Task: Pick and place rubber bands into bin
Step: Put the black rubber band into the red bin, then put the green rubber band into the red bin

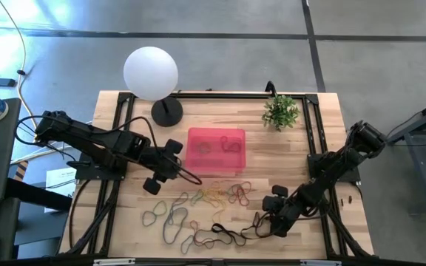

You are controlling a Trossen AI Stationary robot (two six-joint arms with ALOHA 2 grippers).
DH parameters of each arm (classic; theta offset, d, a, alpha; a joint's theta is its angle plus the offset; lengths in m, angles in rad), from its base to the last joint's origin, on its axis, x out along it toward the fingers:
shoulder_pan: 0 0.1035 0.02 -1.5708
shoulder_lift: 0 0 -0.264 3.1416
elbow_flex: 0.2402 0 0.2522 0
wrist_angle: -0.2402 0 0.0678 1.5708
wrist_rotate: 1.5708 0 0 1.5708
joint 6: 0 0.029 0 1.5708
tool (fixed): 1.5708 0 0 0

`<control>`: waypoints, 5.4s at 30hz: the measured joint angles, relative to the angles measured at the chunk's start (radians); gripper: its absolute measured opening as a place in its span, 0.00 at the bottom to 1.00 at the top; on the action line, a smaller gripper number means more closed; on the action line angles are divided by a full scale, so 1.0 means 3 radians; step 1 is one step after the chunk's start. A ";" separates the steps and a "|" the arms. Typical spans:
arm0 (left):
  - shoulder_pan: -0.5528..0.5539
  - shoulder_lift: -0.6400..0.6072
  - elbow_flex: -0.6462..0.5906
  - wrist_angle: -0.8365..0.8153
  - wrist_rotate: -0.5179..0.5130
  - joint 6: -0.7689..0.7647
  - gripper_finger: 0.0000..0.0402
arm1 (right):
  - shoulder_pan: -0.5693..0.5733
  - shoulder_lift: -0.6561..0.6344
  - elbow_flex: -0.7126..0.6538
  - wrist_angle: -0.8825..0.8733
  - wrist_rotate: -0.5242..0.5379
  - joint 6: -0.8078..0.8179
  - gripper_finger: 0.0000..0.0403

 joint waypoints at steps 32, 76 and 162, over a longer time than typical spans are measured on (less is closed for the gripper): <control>0.0003 -0.0001 0.0000 0.0258 -0.0150 -0.0021 0.28 | -0.0056 0.0105 -0.0014 -0.0141 0.0464 0.0704 0.02; 0.0008 -0.0001 0.0000 0.0620 -0.0174 0.0006 0.28 | -0.2539 0.0118 0.1806 -0.0879 0.0880 -0.2716 0.00; -0.0882 0.0732 -0.1503 0.1230 0.0278 -0.0982 0.28 | 0.0079 -0.0196 0.1807 -0.2594 0.1660 0.0746 0.49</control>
